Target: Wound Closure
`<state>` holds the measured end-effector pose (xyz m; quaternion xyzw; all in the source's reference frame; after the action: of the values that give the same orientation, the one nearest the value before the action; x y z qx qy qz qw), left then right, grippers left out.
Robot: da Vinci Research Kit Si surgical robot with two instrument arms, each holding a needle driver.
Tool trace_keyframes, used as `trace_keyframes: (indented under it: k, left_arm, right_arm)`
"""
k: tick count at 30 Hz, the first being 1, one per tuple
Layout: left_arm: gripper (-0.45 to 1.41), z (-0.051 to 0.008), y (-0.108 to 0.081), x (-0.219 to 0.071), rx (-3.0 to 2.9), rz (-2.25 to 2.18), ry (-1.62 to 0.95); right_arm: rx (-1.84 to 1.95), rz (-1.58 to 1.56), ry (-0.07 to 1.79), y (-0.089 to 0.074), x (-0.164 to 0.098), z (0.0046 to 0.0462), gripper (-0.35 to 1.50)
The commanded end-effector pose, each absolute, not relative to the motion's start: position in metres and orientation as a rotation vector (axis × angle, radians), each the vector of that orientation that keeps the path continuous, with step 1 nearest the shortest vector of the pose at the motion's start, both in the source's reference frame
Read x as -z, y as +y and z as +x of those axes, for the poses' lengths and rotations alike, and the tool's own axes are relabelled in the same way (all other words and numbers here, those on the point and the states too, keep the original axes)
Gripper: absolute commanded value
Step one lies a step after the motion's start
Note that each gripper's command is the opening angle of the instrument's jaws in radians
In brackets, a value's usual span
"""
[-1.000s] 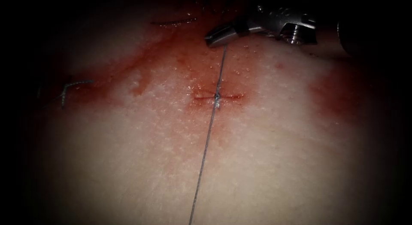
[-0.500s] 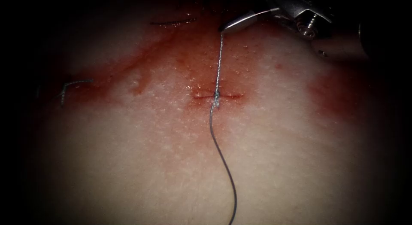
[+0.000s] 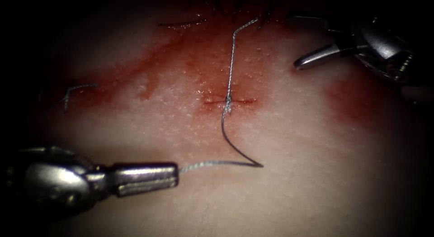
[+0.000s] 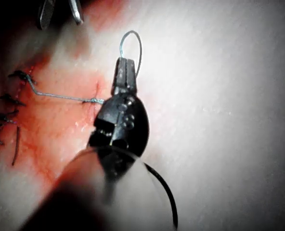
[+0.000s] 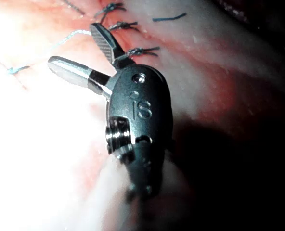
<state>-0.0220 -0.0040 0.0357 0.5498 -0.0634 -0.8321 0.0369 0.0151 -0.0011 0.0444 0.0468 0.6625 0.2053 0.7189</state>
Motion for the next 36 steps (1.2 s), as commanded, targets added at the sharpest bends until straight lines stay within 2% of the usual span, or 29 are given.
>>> trace_keyframes:
  k: [1,3,6,7,8,9,10,17,21,31,36]
  left_arm:
    - [-0.45,-0.0226,-0.004,-0.037,2.55,1.693,-0.185]
    - [-0.45,-0.0226,-0.003,-0.037,2.542,1.706,-0.172]
    - [-0.45,-0.0226,-0.002,-0.038,2.527,1.732,-0.171]
    - [-0.45,-0.0226,-0.001,-0.038,2.525,1.742,-0.173]
    - [-0.45,-0.0226,-0.001,-0.038,2.516,1.754,-0.18]
    - [-0.45,-0.0226,0.0,-0.038,2.514,1.767,-0.185]
    - [-0.45,-0.0226,0.0,-0.039,2.515,1.774,-0.189]
    - [-0.45,-0.0228,0.003,-0.042,2.514,1.829,-0.24]
    - [-0.45,-0.0232,0.004,-0.044,2.509,1.836,-0.265]
    - [-0.45,-0.0235,0.006,-0.049,2.532,1.835,-0.272]
    - [-0.45,-0.0239,0.006,-0.051,2.55,1.838,-0.277]
  right_arm:
    - [-0.446,0.095,1.471,-0.002,-0.045,0.0168,1.18]
    - [-0.441,0.094,1.484,-0.003,-0.044,0.0177,1.08]
    - [-0.413,0.101,1.51,-0.004,-0.045,0.0192,0.72]
    - [-0.407,0.1,1.515,-0.004,-0.045,0.0197,0.57]
    - [-0.399,0.096,1.519,-0.005,-0.046,0.0203,0.27]
    - [-0.397,0.089,1.522,-0.005,-0.046,0.0207,0.07]
    - [-0.391,0.086,1.517,-0.005,-0.046,0.0212,-0.02]
    - [-0.338,0.098,1.541,-0.007,-0.047,0.0247,-0.03]
    - [-0.318,0.115,1.561,-0.007,-0.048,0.0253,-0.35]
    - [-0.291,0.164,1.656,-0.007,-0.046,0.0253,-0.35]
    - [-0.421,0.14,1.708,-0.007,-0.046,0.0252,-0.35]
